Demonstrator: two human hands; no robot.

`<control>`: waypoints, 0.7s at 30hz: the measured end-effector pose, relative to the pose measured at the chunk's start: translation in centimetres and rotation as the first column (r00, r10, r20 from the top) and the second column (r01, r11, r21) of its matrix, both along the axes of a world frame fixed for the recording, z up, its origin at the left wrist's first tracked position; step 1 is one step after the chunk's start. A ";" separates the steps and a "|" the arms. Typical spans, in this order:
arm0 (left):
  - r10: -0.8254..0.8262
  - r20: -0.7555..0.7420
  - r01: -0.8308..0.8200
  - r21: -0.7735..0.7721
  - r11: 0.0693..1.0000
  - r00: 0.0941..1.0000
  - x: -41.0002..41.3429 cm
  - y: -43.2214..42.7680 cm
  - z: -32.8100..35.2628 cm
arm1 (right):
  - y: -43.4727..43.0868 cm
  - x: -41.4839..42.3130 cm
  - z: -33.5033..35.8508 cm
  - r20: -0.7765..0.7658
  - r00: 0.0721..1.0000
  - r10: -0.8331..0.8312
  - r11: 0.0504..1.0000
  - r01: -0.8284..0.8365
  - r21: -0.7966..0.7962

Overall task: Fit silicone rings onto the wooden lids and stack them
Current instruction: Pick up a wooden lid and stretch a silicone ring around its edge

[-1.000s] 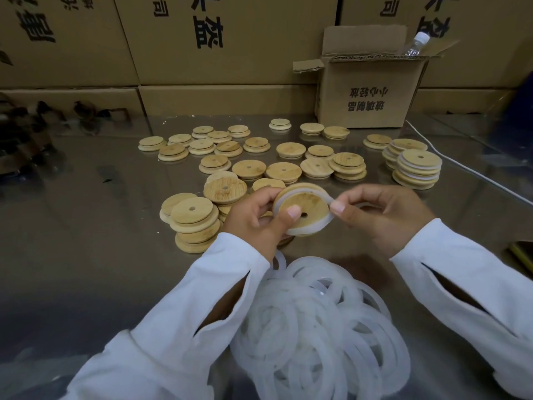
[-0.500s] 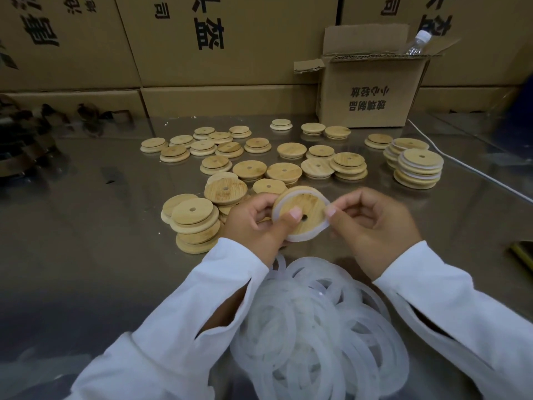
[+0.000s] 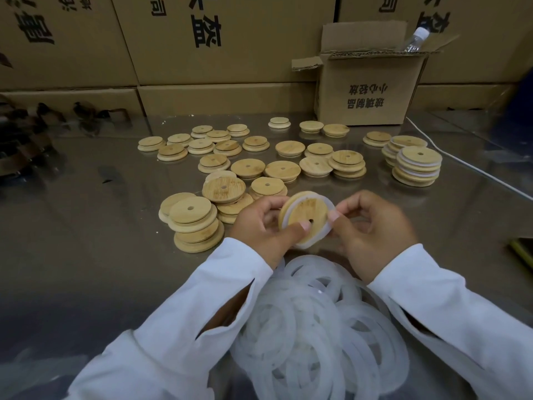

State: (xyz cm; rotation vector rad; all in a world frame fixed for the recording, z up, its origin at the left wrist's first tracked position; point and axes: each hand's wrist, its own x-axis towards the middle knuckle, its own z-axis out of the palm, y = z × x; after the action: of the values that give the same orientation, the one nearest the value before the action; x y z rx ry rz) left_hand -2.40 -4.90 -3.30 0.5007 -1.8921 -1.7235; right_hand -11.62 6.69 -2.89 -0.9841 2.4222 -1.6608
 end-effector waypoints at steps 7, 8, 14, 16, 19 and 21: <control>0.009 -0.032 -0.014 -0.165 0.986 0.999 0.5 -0.3 0.2 | 0.0 0.3 0.7 -0.052 0.987 0.153 0.988 -0.153 0.015; -0.006 -0.036 0.000 -0.167 0.986 0.999 0.5 -0.4 0.3 | 0.1 0.1 0.9 -0.032 0.985 0.169 0.986 -0.169 0.007; -0.042 -0.078 0.031 -0.137 0.990 0.996 0.6 -0.6 0.7 | 0.3 -0.6 1.5 -0.039 0.967 0.252 0.968 -0.252 0.001; -0.041 -0.093 0.026 -0.151 0.988 0.995 0.6 -0.6 0.8 | 0.4 -0.7 1.7 -0.047 0.966 0.255 0.967 -0.255 0.003; -0.029 -0.119 0.013 -0.135 0.991 0.993 0.7 -0.5 1.2 | 0.5 -0.8 2.0 -0.080 0.963 0.256 0.967 -0.256 0.009; -0.016 -0.134 0.001 -0.107 0.994 0.991 0.7 -0.5 1.2 | 0.5 -0.7 2.1 -0.091 0.963 0.253 0.967 -0.253 0.007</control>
State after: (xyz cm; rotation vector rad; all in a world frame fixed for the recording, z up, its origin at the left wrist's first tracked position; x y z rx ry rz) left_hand -1.71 -5.36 -2.05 0.3274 -1.8797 -1.6092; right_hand -12.36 7.18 -0.75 -1.3339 2.2298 -1.5660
